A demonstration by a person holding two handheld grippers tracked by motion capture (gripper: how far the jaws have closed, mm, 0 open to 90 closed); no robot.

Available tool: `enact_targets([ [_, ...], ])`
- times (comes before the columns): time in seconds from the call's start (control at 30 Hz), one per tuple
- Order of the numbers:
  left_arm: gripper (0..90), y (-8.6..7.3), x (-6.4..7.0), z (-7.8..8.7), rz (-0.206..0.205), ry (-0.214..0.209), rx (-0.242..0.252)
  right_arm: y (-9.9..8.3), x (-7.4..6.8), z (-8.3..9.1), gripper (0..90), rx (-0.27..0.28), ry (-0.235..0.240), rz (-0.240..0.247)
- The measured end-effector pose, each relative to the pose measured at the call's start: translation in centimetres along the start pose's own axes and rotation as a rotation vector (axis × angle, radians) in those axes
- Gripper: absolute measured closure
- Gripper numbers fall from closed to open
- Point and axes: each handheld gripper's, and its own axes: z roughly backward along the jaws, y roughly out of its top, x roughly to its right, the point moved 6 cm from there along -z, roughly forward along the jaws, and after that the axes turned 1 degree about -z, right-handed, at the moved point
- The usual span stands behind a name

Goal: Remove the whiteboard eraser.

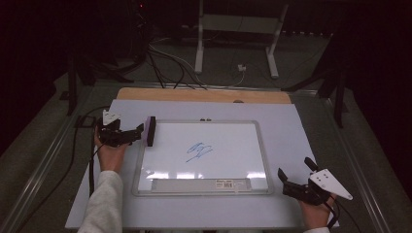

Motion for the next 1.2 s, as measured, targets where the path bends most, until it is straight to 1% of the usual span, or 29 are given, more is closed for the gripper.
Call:
enact_targets([
  [0.17,0.7,-0.2,0.2,-0.5,0.014,-0.012,-0.014,0.0,0.0,0.0,0.9,0.002,0.001,0.002],
  [0.33,1.3,-0.7,0.3,-1.0,0.035,-0.029,-0.055,0.0,-0.1,0.0,1.0,0.001,0.000,0.004],
  [0.6,1.3,-1.3,0.7,-1.8,0.044,-0.060,-0.101,0.0,-0.2,0.0,1.0,0.000,0.000,0.007],
  [0.73,2.7,-1.6,0.6,-2.0,0.055,-0.060,-0.127,0.0,-0.2,0.0,1.0,0.000,0.001,0.007],
  [0.8,6.7,-1.9,0.4,-2.2,0.072,-0.041,-0.148,0.0,-0.2,0.0,1.0,-0.001,0.002,0.009],
  [0.83,8.3,-1.9,0.4,-2.2,0.072,-0.041,-0.148,0.0,-0.2,0.0,1.0,-0.001,0.002,0.009],
  [0.87,12.0,-1.9,0.3,-2.2,0.080,-0.036,-0.154,0.0,-0.3,0.0,1.0,-0.001,0.002,0.009],
  [0.9,12.0,-2.0,0.3,-2.3,0.086,-0.035,-0.156,0.0,-0.3,0.0,1.0,-0.001,0.002,0.009],
  [0.93,16.6,-2.0,0.4,-2.3,0.085,-0.041,-0.160,0.0,-0.3,0.0,1.0,-0.001,0.002,0.009],
  [1.0,17.1,-2.2,0.6,-2.4,0.083,-0.058,-0.172,0.0,-0.3,0.0,1.0,-0.001,0.002,0.010],
  [1.07,21.9,-2.2,0.8,-2.5,0.082,-0.070,-0.175,0.0,-0.3,0.0,1.0,-0.002,0.002,0.010],
  [1.1,21.9,-2.2,0.8,-2.5,0.083,-0.073,-0.177,0.0,-0.3,0.0,1.0,-0.002,0.002,0.010],
  [1.13,24.8,-2.2,0.8,-2.5,0.086,-0.081,-0.178,0.0,-0.3,-0.1,1.0,-0.003,0.003,0.012],
  [1.2,27.4,-2.2,0.9,-2.4,0.088,-0.092,-0.180,0.0,-0.4,-0.1,1.0,-0.003,0.003,0.014],
])
